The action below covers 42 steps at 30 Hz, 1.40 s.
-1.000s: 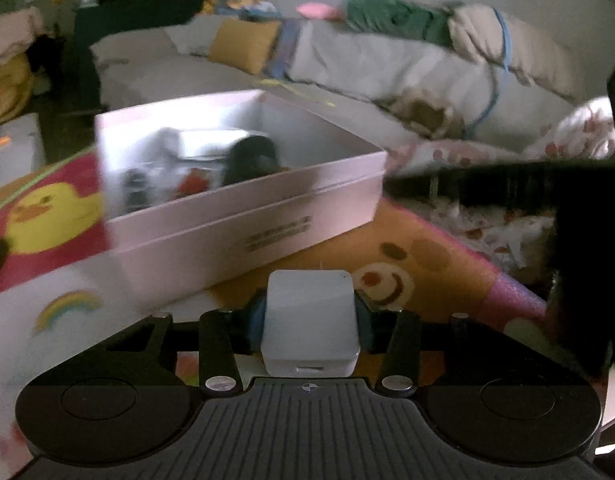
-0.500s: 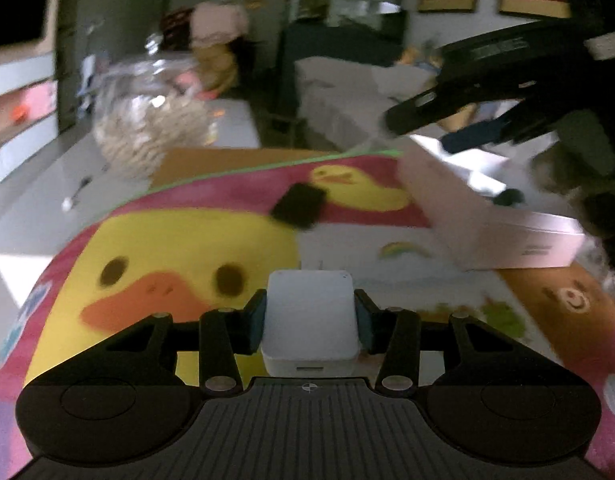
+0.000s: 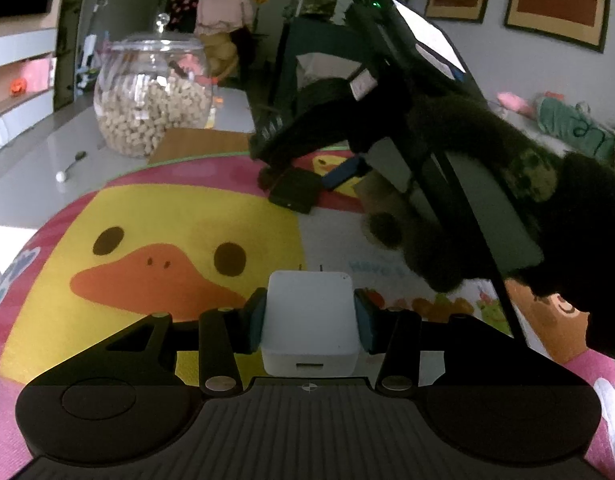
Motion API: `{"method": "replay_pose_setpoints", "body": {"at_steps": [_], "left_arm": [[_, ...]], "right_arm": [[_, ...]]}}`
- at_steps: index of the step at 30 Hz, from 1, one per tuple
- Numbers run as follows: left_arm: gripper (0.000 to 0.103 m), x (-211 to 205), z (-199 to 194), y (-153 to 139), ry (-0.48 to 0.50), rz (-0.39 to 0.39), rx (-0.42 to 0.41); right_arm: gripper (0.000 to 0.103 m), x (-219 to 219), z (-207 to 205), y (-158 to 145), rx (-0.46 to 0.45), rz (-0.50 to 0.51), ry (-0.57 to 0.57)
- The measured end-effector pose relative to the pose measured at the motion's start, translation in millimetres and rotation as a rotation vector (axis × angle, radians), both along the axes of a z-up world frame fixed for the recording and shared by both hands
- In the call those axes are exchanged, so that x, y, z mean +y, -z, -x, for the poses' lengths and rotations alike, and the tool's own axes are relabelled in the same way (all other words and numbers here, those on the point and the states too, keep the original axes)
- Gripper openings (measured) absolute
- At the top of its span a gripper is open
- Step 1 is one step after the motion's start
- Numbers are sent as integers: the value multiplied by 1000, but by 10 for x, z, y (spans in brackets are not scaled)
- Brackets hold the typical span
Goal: Organize rigid objects
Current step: 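Carry the charger cube with the left gripper while the right grasps the black phone, then drop the charger cube into the pink box with the left gripper while the right drops the phone in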
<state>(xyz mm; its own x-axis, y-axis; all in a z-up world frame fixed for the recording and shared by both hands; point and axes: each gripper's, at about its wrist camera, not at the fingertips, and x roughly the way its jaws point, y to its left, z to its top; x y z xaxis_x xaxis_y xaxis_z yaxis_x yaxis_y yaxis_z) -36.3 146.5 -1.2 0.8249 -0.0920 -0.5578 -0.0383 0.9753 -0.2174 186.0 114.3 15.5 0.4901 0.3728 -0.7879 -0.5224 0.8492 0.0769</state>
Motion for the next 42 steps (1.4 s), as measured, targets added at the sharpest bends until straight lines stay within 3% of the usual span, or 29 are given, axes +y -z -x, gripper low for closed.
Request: {"method": "replay_pose_setpoints", "body": {"at_steps": [2,4,14,20,24,29,32,36,42], "left_arm": [[50,3,-5,0,0,1,0],[50,3,-5,0,0,1,1],[51,-20,-18,4,3,-9,11],[52,-31,-63,0,7,-22,26],[52,-127,-51,4,2,-76,33],[52,-176,-54,4,2,-110,37],[51,-193,-46,2,0,-122,34],[50,-222,-5,-26,10,-124,9],[50,-468,66,-158,156,-39,-33]], "right_arm": [[43,-48,132,7,-31,25,-76],[38,-140,265,-5,-42,33,-129],[38,-612,855,-44,-63,32,-204],[43,-563,782,-36,-65,35,-192],[44,-502,683,-3,-72,17,-190],[38,-666,871,-60,-35,-9,-208],[38,-953,1040,-113,-10,-61,-181],[38,-1450,1311,-268,-53,-101,-105],[38,-2325,1553,-593,-105,-202,89]]}}
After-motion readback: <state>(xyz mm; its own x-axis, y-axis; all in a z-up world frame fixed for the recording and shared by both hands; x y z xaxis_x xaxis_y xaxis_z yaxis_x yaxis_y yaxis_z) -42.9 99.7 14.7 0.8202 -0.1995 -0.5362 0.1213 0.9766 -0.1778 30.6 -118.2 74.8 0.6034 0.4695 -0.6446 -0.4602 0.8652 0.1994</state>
